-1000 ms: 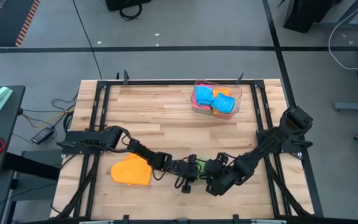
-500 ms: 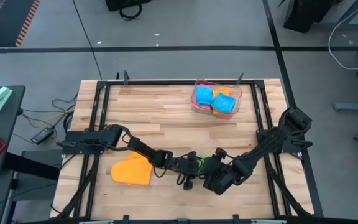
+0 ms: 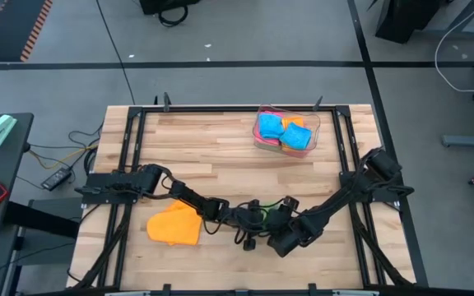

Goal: Fold microfiber towels
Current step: Fold the green towel

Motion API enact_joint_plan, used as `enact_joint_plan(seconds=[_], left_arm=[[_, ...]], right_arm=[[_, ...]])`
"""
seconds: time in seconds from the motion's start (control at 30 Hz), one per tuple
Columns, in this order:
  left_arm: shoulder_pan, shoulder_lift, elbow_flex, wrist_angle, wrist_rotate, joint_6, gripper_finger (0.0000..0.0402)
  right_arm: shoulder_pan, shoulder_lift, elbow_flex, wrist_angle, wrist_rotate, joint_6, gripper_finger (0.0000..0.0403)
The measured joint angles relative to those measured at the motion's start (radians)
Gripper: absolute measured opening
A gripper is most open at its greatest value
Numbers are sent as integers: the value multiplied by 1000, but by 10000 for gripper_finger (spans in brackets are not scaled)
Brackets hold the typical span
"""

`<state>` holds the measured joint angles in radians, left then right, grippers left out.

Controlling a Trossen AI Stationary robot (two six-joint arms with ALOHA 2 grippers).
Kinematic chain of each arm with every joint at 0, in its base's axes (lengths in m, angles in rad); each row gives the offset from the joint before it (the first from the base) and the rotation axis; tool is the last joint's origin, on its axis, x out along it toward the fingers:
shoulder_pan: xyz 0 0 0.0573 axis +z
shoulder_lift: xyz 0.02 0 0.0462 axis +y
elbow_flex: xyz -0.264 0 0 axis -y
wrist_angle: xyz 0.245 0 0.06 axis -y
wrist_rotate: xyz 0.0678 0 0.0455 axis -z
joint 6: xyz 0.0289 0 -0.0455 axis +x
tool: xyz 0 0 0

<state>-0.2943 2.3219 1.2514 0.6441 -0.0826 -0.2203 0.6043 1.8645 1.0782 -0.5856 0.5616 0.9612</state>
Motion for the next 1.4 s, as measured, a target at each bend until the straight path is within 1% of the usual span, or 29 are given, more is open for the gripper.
enact_joint_plan(seconds=[0.13, 0.23, 0.43, 0.57, 0.7, 0.8, 0.87, 0.97, 1.03, 1.17, 1.3, 1.4], left_arm=[[1, 0, 0, -2, 0, 0, 15], [1, 0, 0, -3, 0, 0, 15], [1, 0, 0, -3, 1, 1, 24], [1, 0, 0, -4, 1, 3, 22], [1, 0, 0, -5, 1, 3, 16], [1, 0, 0, -6, 1, 3, 15], [1, 0, 0, -6, 1, 4, 15], [1, 0, 0, -6, 1, 4, 19], [1, 0, 0, -6, 1, 6, 22], [1, 0, 0, -7, 1, 7, 26], [1, 0, 0, -7, 2, 7, 22], [1, 0, 0, -8, 1, 6, 17]], right_arm=[[-9, 4, 0, 13, -36, 0, 231], [-9, -33, 0, -35, -61, 17, 231], [1, -118, 0, -55, -37, 40, 231], [29, -153, 0, -63, -36, 61, 231], [57, -158, -6, -135, 32, 117, 231], [62, -158, -33, -133, 52, 154, 231], [62, -157, -39, -120, 42, 155, 231], [62, -160, -38, -125, -7, 152, 231], [69, -174, -26, -136, -10, 149, 231], [79, -222, -14, -154, 40, 156, 231], [88, -220, -33, -197, 100, 199, 226], [81, -200, -67, -159, 96, 198, 221]])
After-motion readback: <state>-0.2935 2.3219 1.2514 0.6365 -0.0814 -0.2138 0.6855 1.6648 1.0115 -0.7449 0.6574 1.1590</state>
